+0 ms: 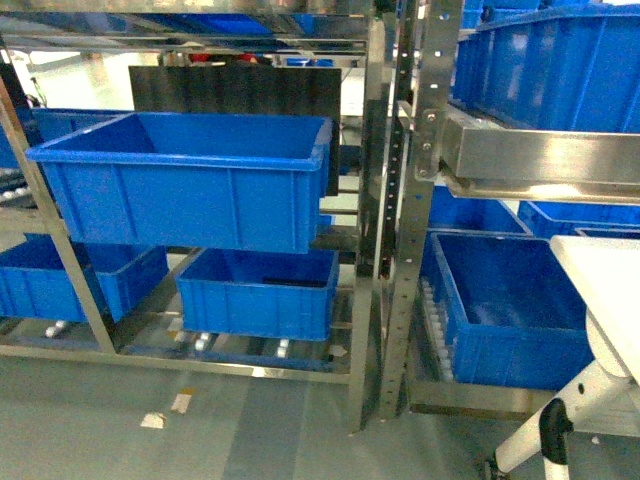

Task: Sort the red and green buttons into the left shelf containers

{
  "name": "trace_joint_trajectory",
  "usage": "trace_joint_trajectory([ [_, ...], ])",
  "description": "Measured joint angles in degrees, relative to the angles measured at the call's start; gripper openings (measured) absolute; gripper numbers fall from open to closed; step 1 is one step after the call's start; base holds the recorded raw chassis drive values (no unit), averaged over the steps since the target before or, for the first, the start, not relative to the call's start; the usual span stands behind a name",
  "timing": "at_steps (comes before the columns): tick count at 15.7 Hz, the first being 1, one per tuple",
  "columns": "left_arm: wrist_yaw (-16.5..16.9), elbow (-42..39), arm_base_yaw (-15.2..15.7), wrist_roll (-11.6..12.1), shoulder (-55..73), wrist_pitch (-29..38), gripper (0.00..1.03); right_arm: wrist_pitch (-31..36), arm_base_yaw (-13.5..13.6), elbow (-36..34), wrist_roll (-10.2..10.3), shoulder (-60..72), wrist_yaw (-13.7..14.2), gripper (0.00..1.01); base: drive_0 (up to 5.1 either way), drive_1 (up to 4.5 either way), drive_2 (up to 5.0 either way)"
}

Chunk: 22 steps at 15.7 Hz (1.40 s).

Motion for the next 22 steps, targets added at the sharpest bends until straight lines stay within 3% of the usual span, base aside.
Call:
trace_joint_trajectory([
  [22, 0.0, 0.0, 0.0, 0.0, 0.0, 0.0, 0.24, 0.1, 0.0, 0.0, 0.0, 0.0, 0.0, 0.27, -3.2, 4.94, -1.6],
])
